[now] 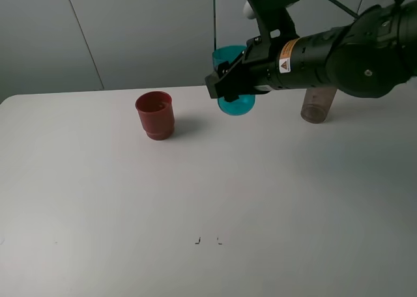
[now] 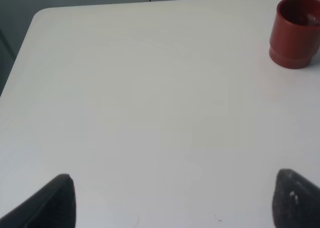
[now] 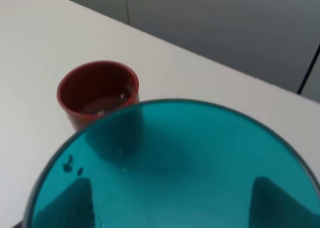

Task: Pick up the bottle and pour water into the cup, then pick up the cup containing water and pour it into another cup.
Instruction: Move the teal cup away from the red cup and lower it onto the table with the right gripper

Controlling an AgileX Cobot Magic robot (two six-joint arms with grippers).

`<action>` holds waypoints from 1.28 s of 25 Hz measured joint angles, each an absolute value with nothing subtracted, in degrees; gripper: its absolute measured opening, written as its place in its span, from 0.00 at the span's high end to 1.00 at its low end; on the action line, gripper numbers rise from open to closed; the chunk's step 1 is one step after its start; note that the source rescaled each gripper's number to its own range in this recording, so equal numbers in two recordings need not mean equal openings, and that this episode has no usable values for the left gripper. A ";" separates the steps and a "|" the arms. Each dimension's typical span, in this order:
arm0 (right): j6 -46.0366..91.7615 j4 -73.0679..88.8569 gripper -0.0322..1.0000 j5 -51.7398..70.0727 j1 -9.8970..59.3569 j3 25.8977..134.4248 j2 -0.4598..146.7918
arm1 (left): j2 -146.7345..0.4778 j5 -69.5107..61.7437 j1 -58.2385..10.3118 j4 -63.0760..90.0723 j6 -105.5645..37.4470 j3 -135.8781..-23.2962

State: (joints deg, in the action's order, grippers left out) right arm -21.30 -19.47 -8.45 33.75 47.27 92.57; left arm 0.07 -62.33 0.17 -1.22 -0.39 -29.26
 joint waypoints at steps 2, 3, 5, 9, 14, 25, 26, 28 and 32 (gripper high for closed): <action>-20.53 -17.83 0.92 -9.16 33.01 44.80 92.57 | 0.07 -62.33 0.17 -1.22 -0.39 -29.26; -20.28 -17.21 0.92 -9.70 32.46 43.69 92.57 | 0.07 -62.33 0.17 -1.22 -0.39 -29.26; -20.06 -16.84 0.92 -12.11 31.11 41.49 92.57 | 0.07 -62.33 0.17 -1.22 -0.39 -29.26; -19.88 -15.68 0.92 -20.47 27.87 35.76 92.57 | 0.07 -62.33 0.17 -1.22 -0.39 -29.26; -19.09 -15.58 0.92 -32.14 23.21 29.19 92.57 | 0.07 -62.33 0.17 -1.22 -0.39 -29.26; -12.41 -15.96 0.92 -44.51 17.32 25.59 101.38 | 0.07 -62.33 0.17 -1.22 -0.39 -29.26; -10.88 -15.85 0.92 -45.66 17.22 25.59 102.87 | 0.07 -62.33 0.17 -1.22 -0.39 -29.26; -7.23 -15.77 0.92 -48.13 17.24 25.59 105.69 | 0.07 -62.33 0.17 -1.22 -0.39 -29.26; -2.19 -15.77 0.92 -56.33 17.24 25.59 111.31 | 0.07 -62.33 0.17 -1.22 -0.39 -29.26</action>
